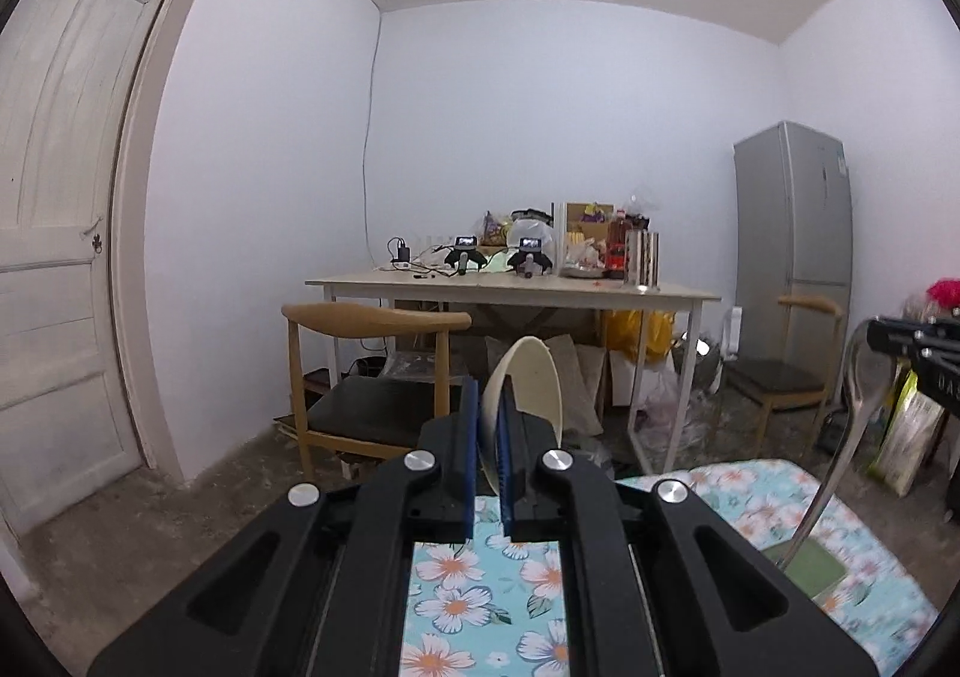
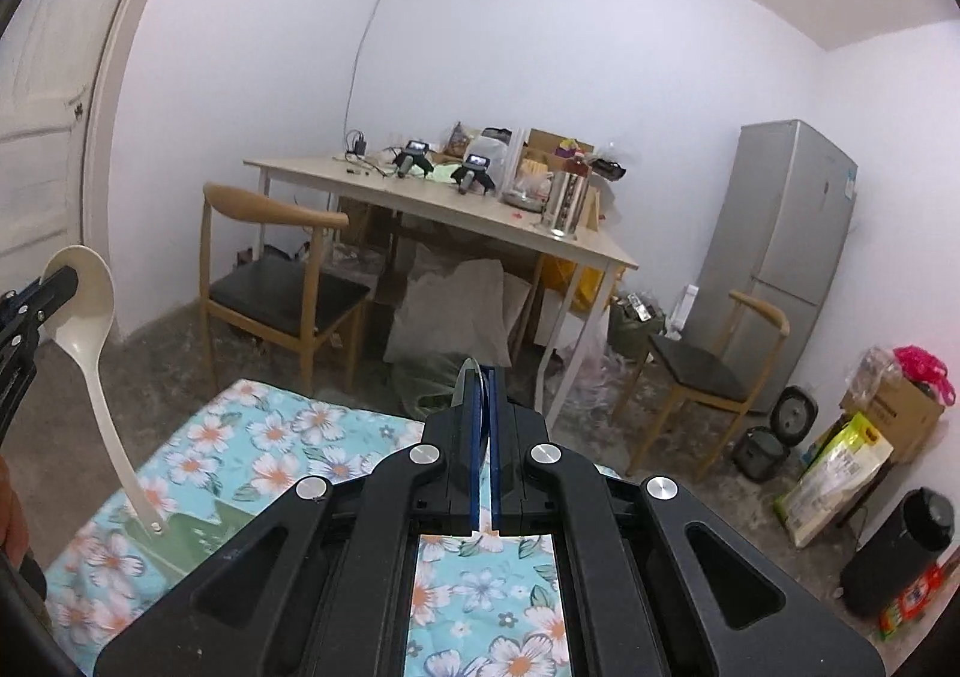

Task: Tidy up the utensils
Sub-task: 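Lift the white plastic spoon with the left tool toward the green basket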

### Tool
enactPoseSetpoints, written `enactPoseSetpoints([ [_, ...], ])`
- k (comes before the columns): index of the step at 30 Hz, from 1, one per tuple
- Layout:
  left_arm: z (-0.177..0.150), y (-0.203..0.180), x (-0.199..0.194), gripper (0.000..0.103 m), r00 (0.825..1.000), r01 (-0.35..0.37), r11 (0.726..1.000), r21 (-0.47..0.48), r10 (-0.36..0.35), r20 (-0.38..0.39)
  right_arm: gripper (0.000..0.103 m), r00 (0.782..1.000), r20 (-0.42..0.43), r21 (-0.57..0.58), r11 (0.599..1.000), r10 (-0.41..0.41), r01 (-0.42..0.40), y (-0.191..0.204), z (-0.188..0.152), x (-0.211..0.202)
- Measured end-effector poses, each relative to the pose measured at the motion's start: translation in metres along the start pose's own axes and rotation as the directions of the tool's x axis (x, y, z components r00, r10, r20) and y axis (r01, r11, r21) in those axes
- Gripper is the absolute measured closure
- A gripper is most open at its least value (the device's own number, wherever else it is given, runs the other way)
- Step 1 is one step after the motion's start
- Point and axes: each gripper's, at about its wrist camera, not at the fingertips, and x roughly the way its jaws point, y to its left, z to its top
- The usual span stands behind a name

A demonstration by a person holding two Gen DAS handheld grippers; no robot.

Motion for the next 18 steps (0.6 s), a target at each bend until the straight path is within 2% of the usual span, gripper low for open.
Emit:
enactPoseSetpoints([
  [10,-0.02,0.001,0.016,0.098,0.999,0.014,1.0,0.022,-0.013,-0.035,0.102,0.999,0.017,-0.066,0.997,-0.034,0.035,0.009,-0.01,0.005],
  [18,-0.036,0.001,0.023,0.098,0.995,0.042,0.999,0.016,-0.04,-0.096,0.102,1.0,0.028,-0.098,0.995,-0.012,0.015,0.013,-0.017,-0.004],
])
